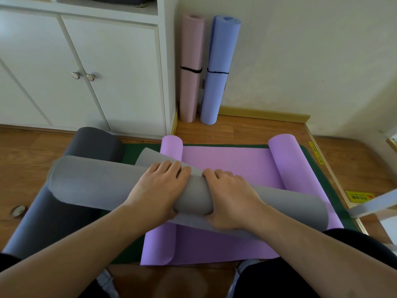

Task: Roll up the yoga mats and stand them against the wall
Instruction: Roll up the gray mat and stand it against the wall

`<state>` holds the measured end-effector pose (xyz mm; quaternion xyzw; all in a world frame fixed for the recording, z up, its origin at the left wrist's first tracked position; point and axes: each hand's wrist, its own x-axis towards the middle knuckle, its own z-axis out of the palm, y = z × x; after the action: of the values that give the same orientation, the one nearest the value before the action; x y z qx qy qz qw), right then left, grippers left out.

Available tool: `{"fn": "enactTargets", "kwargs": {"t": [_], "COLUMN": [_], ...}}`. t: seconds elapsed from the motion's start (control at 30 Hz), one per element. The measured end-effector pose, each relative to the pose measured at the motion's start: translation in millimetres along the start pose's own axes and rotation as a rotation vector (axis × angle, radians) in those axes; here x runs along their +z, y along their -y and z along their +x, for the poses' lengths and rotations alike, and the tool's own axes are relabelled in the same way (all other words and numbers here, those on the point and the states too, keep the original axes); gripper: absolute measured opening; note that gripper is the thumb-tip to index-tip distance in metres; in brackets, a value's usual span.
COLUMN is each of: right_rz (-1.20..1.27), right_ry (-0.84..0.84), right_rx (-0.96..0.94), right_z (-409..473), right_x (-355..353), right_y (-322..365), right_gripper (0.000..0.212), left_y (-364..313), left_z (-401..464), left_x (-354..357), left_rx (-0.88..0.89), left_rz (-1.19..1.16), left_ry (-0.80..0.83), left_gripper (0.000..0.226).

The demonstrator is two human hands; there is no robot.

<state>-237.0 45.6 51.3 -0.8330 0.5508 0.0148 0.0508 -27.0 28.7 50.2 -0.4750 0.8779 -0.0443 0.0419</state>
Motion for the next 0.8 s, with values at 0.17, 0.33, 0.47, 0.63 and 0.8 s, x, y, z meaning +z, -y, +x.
{"fn": "enactTargets", "kwargs": {"t": [0.17, 0.33, 0.47, 0.63, 0.8], "right_rz": [-0.07, -0.054, -0.026, -0.032, -0.104], "right_ry": [0.048, 0.003, 0.025, 0.047, 0.047], "right_rx": [0.007, -0.021, -0.004, -0.033, -0.06], "right_z": [-2, 0, 2, -1, 1], "right_x": [2, -1, -5, 0, 3], "right_y": [-1, 0, -4, -3, -2], "right_gripper": [0.103, 0.075, 0.068, 0.095, 0.091], "left_y": [5, 8, -2, 5, 10], "left_z": [4, -3, -1, 2, 0], "left_x": [-7, -11, -6, -5, -11], "left_rx": [0.019, 0.017, -0.007, 0.002, 0.013], "left_rz": [-0.154, -0.17, -0.035, -0.122, -0.241], "left_ry": [-0.032, -0.025, -0.005, -0.026, -0.007], "left_gripper": [0.087, 0.087, 0.096, 0.093, 0.081]}}
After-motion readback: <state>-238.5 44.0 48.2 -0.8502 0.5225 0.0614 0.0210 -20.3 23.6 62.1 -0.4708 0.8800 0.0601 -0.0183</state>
